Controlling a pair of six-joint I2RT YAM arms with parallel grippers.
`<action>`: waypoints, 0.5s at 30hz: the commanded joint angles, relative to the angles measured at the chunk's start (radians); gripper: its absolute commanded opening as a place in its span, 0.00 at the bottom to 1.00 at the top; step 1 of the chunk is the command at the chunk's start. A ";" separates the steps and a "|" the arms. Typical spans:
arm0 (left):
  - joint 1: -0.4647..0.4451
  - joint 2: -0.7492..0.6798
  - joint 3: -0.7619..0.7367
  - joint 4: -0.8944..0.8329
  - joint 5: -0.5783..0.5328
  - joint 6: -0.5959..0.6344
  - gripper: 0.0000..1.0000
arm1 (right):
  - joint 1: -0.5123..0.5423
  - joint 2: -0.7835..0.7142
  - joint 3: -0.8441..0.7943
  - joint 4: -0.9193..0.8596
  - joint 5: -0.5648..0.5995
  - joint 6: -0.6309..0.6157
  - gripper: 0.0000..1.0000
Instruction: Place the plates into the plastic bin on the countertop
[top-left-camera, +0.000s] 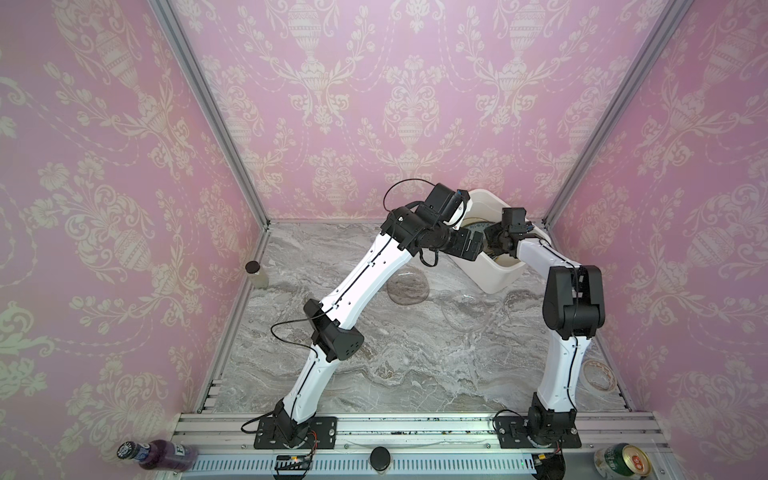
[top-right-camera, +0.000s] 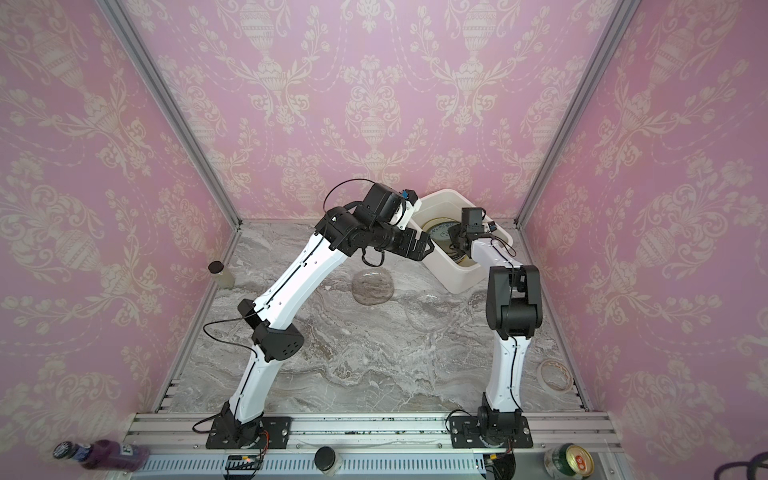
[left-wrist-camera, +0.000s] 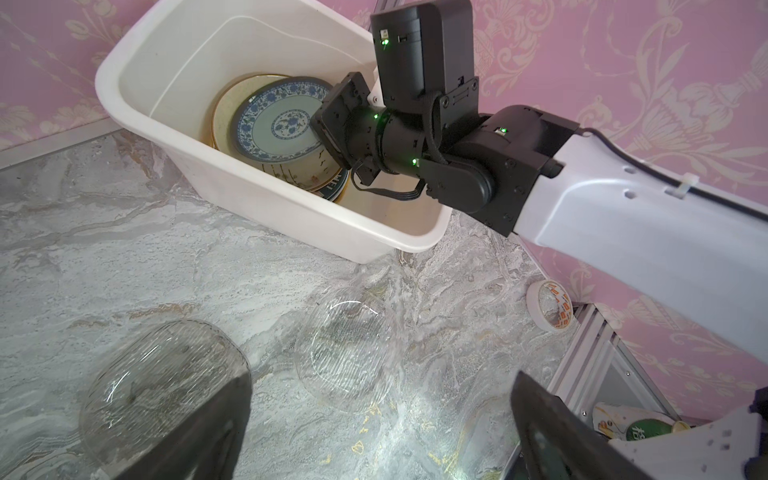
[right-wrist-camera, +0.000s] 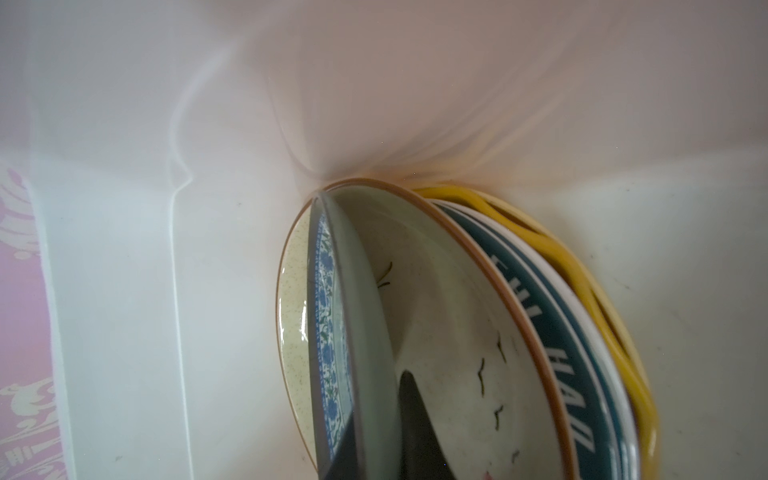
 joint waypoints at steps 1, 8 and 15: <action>-0.005 0.012 0.030 -0.060 -0.034 0.020 0.99 | -0.002 0.035 0.047 0.013 -0.003 -0.001 0.19; -0.006 0.010 0.031 -0.074 -0.049 0.026 0.99 | 0.001 0.040 0.059 -0.023 -0.004 -0.014 0.40; -0.004 0.014 0.030 -0.068 -0.053 0.023 0.99 | 0.007 0.041 0.109 -0.140 0.023 -0.093 0.49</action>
